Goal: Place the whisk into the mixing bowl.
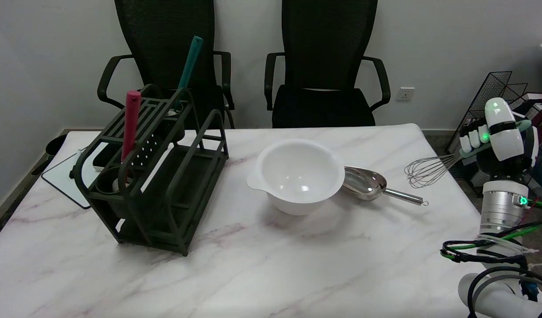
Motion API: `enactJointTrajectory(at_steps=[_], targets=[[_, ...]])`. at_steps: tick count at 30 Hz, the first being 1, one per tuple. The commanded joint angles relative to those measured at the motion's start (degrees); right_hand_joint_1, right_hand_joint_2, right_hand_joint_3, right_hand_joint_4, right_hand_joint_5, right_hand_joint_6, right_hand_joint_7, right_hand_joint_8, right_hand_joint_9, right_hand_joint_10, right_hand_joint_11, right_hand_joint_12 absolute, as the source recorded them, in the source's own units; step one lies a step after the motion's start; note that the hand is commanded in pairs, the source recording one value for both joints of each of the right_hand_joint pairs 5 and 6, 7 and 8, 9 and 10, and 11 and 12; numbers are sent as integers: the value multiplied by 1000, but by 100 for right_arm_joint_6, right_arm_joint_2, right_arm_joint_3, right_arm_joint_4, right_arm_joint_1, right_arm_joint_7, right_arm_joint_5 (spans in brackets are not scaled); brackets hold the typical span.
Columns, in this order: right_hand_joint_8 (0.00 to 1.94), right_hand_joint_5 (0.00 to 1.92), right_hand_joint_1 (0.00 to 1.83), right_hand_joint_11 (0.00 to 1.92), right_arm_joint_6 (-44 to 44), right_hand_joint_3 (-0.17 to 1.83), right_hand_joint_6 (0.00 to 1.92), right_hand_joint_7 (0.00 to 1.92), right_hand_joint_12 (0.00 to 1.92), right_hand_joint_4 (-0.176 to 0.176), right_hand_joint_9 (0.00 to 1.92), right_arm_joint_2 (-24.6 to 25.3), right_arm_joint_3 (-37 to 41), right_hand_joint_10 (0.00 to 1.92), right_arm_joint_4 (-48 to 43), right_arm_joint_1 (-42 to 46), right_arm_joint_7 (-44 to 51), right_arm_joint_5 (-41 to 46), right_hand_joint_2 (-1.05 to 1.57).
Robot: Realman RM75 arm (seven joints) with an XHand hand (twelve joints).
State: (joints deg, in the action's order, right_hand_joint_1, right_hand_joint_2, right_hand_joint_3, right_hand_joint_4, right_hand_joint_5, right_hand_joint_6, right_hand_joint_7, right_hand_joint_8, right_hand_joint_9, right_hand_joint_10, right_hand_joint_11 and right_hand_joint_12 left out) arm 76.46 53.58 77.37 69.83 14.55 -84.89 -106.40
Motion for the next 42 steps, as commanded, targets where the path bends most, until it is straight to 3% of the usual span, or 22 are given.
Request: enactJointTrajectory(at_steps=[1, 6, 26, 35, 42], targets=[[1920, 1920, 961, 1920, -205, 558, 1920, 1920, 1920, 0, 1920, -120, -119, 1920, -182, -252, 20, 46, 1538], [1920, 1920, 958, 1920, -571, 542, 1920, 1920, 1920, 0, 1920, -243, -429, 1920, 211, -616, 16, -76, 1535], [1920, 1920, 951, 1920, -3739, 584, 1920, 1920, 1920, 0, 1920, -286, -343, 1920, 3741, -867, 376, -600, 1511], [1920, 1920, 948, 1920, -3966, 651, 1920, 1920, 1920, 0, 1920, -386, -1250, 1920, 3572, -1584, 392, -287, 1507], [1920, 1920, 947, 1920, -3965, 603, 1920, 1920, 1920, 0, 1920, -301, -1793, 1920, 2325, -2328, 352, 24, 1509]])
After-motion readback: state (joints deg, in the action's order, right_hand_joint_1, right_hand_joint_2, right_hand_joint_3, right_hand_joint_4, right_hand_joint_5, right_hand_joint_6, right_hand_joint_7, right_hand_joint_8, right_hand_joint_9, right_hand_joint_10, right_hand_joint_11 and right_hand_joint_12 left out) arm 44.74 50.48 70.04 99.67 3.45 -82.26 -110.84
